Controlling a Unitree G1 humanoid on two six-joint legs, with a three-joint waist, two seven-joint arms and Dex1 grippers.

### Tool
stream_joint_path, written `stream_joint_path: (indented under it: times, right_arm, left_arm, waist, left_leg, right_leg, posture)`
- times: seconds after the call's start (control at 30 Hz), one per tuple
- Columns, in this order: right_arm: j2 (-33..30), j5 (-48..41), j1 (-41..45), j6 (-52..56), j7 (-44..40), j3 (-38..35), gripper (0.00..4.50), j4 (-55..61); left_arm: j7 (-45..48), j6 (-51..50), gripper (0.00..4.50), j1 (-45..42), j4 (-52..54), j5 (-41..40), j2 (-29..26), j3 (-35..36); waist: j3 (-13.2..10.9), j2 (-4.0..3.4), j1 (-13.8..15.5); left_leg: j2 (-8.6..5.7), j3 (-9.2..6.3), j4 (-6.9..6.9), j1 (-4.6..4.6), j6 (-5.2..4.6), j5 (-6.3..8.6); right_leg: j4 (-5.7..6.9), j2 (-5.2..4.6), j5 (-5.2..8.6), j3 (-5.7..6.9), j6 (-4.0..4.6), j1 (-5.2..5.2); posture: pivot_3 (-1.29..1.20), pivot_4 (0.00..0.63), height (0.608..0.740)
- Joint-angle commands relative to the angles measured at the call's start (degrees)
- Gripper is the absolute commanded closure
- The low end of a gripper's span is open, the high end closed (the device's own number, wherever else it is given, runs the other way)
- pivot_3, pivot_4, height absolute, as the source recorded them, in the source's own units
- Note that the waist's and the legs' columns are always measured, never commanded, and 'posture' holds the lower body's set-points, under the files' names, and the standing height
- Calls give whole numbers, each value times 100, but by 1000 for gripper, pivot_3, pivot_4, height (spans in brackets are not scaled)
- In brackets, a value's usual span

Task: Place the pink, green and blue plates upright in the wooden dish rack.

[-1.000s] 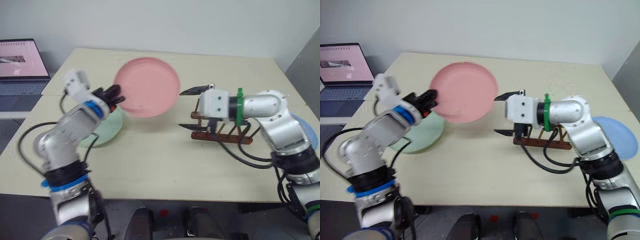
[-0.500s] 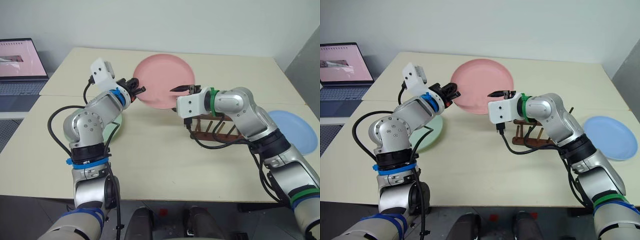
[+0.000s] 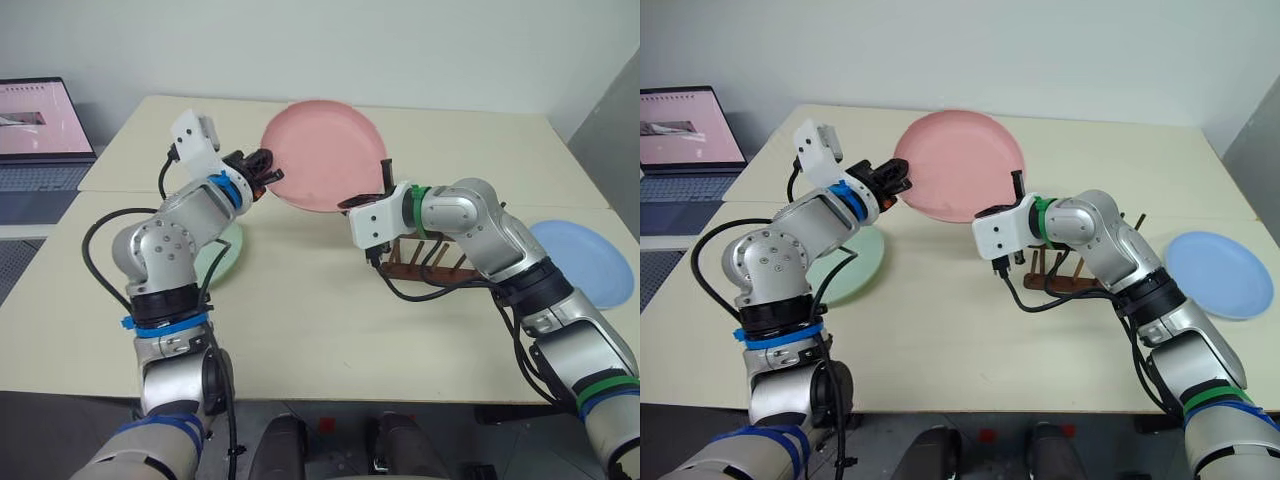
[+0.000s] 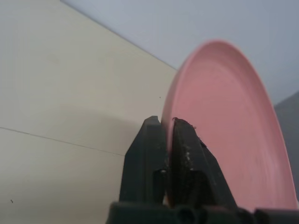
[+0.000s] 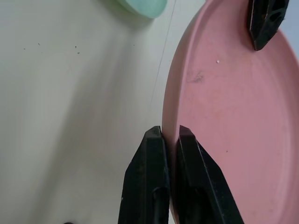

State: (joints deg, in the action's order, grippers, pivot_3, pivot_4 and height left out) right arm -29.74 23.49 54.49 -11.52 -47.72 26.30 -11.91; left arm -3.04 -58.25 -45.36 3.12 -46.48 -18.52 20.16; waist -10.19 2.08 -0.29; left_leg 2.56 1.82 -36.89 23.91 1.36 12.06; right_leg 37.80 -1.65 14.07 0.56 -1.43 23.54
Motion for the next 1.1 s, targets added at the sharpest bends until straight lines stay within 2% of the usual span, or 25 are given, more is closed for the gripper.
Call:
stream_joint_path:
  times: [0.03,0.13,0.2,0.3,0.37,0.43,0.6,0.73,0.93,1.1]
  right_arm:
    - [-267,-68,115,126,169,-552,4500,247]
    - [-476,-184,-13,229,84,-760,4500,533]
    - [-687,-389,-182,437,-76,-1036,4500,868]
    - [-1186,-901,-595,1343,-510,-1729,4500,1650]
    - [-1336,-1471,-840,2251,-720,-2264,4500,2264]
    - [-1354,-2069,-1028,3162,-810,-2727,4500,2830]
    - [-993,-4309,-1297,6388,-554,-4591,4500,4147]
    - [-817,-5375,-1513,8062,-129,-5806,4500,4678]
    - [-519,-6330,-1856,9392,386,-7302,4500,4699]
    - [-466,-6634,-2052,9665,759,-7831,4500,4356]
  left_arm:
    - [1000,91,3106,132,309,-168,-590,35]
    - [1906,385,2144,167,202,-199,-1062,43]
    - [2787,1044,1529,351,289,240,-1486,-324]
    - [3620,2385,1529,783,374,1540,-2137,-1300]
    - [4124,3112,1529,1035,629,2033,-2290,-1832]
    - [4456,3368,1529,1153,933,2022,-2172,-2040]
    - [5252,3520,1529,1120,1428,1762,-1901,-2414]
    - [5854,3380,1529,957,1529,1470,-1799,-2573]
    - [6472,3077,1529,718,1566,1090,-1653,-2741]
    - [6589,3070,1529,586,1486,1176,-1499,-2835]
  waist:
    - [-2,-2,0]
    - [-4,-2,3]
    - [-4,-2,14]
    - [-6,-5,43]
    - [-7,-6,60]
    - [-8,-8,72]
    - [-8,-8,69]
    - [-10,-13,62]
    - [-11,-14,37]
    - [-11,-16,24]
  left_leg:
    - [0,0,1,1,6,-3]
    - [0,2,1,2,10,-5]
    - [0,4,2,0,10,-5]
    - [-2,9,7,0,10,-4]
    - [3,17,13,2,9,-4]
    - [9,23,13,4,8,-3]
    - [14,14,6,17,6,-3]
    - [12,13,5,8,5,-3]
    - [6,12,1,6,4,-4]
    - [6,9,2,7,3,-3]
  right_leg:
    - [0,0,0,2,0,0]
    - [2,0,0,6,2,2]
    - [1,0,1,5,3,1]
    - [-4,-4,3,5,6,-1]
    - [-9,-16,4,5,7,-1]
    - [-9,-33,5,4,10,1]
    - [-12,-36,6,5,11,3]
    - [-3,-27,10,8,16,3]
    - [-4,-8,12,4,14,-1]
    - [-6,12,27,4,-10,-1]
  posture:
    - [0,150,739]
    - [0,150,739]
    - [0,150,739]
    - [0,150,739]
    - [0,150,739]
    - [0,150,739]
    - [0,150,739]
    - [0,150,739]
    - [0,150,739]
    - [0,150,739]
